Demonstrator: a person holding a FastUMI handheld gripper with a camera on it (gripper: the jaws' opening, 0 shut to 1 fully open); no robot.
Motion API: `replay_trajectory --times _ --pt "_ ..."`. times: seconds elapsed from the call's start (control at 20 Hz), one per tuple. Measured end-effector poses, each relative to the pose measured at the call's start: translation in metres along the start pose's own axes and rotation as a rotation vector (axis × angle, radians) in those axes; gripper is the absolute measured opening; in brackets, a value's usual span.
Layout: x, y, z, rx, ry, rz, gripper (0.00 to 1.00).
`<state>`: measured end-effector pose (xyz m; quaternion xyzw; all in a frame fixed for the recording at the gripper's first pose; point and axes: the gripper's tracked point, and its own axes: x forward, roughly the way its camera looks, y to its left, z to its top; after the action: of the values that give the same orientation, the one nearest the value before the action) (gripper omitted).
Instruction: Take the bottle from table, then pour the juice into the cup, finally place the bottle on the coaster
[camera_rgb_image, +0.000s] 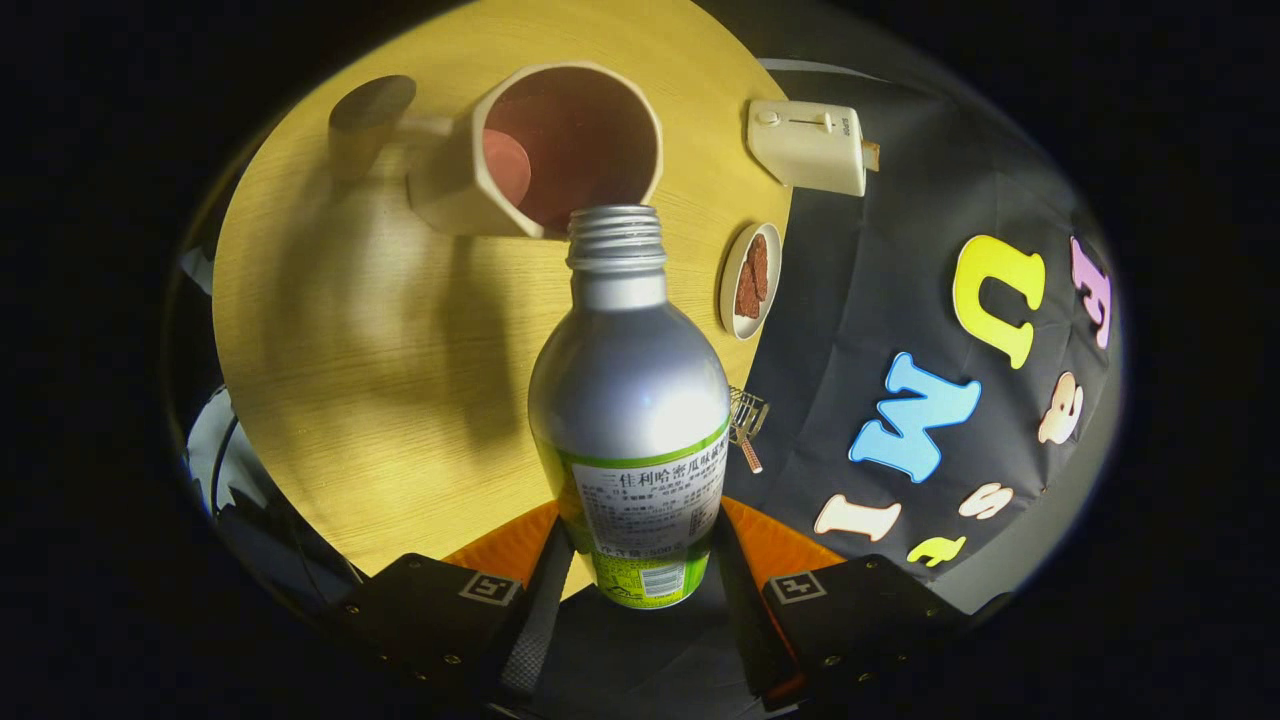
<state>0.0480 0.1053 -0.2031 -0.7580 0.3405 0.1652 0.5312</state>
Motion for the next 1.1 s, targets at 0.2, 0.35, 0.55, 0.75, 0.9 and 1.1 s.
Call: replay_trajectory --times 0.2,0.35,0.55,0.75,0.9,1.1 --pt "-0.002 -0.006 0.004 -0.046 -0.001 -0.008 0.75" --pt "-0.002 -0.008 0.004 -0.06 0.004 -0.008 0.75" --pt "-0.003 -0.009 0.002 -0.081 0.013 -0.007 0.75" --pt "-0.004 -0.012 -0.002 -0.09 0.024 -0.008 0.75" --pt "-0.004 -0.014 -0.002 -0.099 0.028 -0.008 0.75" --pt "-0.005 -0.012 -0.005 -0.116 0.039 0.002 0.75"
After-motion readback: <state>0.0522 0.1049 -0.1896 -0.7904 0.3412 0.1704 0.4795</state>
